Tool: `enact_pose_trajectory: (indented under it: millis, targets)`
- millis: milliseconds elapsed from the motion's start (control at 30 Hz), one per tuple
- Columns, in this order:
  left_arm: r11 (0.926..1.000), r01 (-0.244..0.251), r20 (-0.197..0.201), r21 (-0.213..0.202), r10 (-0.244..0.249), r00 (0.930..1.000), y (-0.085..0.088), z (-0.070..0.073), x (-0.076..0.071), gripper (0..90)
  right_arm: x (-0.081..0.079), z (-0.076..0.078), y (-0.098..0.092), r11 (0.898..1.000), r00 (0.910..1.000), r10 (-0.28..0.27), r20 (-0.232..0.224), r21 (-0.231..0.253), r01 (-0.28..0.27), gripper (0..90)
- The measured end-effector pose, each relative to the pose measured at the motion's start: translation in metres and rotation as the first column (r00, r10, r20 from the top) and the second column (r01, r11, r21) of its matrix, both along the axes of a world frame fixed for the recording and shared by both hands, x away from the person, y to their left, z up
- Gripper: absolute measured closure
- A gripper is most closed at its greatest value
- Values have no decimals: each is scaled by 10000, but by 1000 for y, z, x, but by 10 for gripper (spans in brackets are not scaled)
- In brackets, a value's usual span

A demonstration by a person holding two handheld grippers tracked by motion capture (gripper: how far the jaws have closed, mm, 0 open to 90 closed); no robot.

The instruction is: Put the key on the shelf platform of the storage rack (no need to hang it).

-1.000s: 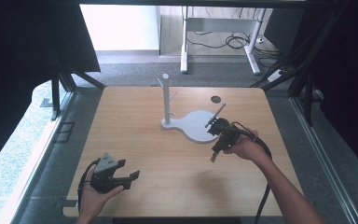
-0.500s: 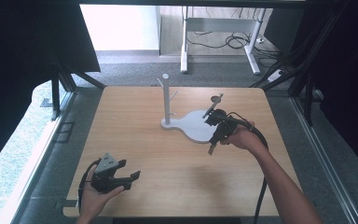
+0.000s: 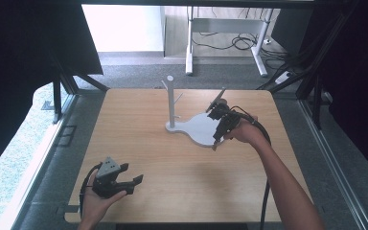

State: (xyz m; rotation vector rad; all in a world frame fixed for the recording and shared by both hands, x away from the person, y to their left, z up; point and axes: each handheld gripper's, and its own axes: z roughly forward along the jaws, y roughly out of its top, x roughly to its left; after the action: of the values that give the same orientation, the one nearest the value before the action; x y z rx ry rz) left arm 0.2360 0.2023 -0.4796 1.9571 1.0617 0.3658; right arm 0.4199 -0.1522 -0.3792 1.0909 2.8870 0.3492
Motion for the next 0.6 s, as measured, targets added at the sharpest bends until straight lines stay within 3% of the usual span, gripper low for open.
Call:
enact_pose_trajectory:
  millis: [600]
  targets:
    - [10000, -1, 10, -5, 1, 10000, 2, 1, 0, 280, 24, -9, 4, 9990, 9990, -427, -96, -171, 425, 892]
